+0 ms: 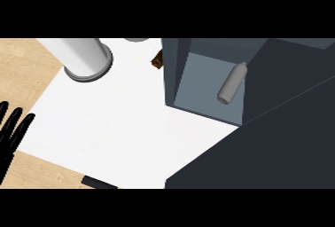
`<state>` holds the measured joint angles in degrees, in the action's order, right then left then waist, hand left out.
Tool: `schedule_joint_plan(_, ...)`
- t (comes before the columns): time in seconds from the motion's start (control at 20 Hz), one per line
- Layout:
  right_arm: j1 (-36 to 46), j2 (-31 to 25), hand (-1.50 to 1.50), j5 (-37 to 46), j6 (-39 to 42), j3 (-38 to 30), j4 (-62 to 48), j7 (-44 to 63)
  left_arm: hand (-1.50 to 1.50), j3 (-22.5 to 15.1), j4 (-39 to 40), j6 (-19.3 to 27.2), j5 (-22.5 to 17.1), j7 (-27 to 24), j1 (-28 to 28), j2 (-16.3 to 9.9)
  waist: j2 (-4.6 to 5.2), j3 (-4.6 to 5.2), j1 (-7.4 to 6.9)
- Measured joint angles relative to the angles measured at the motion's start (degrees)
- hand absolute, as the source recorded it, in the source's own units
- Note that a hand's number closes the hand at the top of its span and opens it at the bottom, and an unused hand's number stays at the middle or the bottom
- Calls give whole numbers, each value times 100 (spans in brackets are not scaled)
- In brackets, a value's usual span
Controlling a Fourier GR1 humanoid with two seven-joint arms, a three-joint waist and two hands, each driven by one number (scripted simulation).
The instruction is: Pick up the bottled water, place it into the cabinet and close the cabinet
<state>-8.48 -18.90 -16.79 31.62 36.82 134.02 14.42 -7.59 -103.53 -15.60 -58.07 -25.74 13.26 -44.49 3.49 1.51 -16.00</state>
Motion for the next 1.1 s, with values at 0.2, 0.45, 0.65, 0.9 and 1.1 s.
schedule_joint_plan(0.2, 395, 255, 150, -301, -116, -124, -342, 326, -150, 55, 60, -53, -36, -8, 4, -17, -26, -12, 72)
schedule_joint_plan(0.45, 1304, 509, 150, -354, -190, -497, -861, 782, -150, 75, 153, -109, -78, 8, 34, -24, -98, -15, 147)
schedule_joint_plan(0.65, 2100, 685, 150, -301, -265, -679, -1353, 1251, -150, 128, 232, -149, -112, 12, 53, -45, -138, -33, 197)
schedule_joint_plan(0.9, 3192, 1156, 150, -68, -714, -918, -2312, 1887, -150, 182, 300, -171, -156, 14, 65, -47, -163, -61, 274)
schedule_joint_plan(1.1, 4152, 1533, 150, 92, -1184, -1139, -3302, 2302, -150, 254, 402, -226, -218, 13, 70, -54, -154, -90, 355)
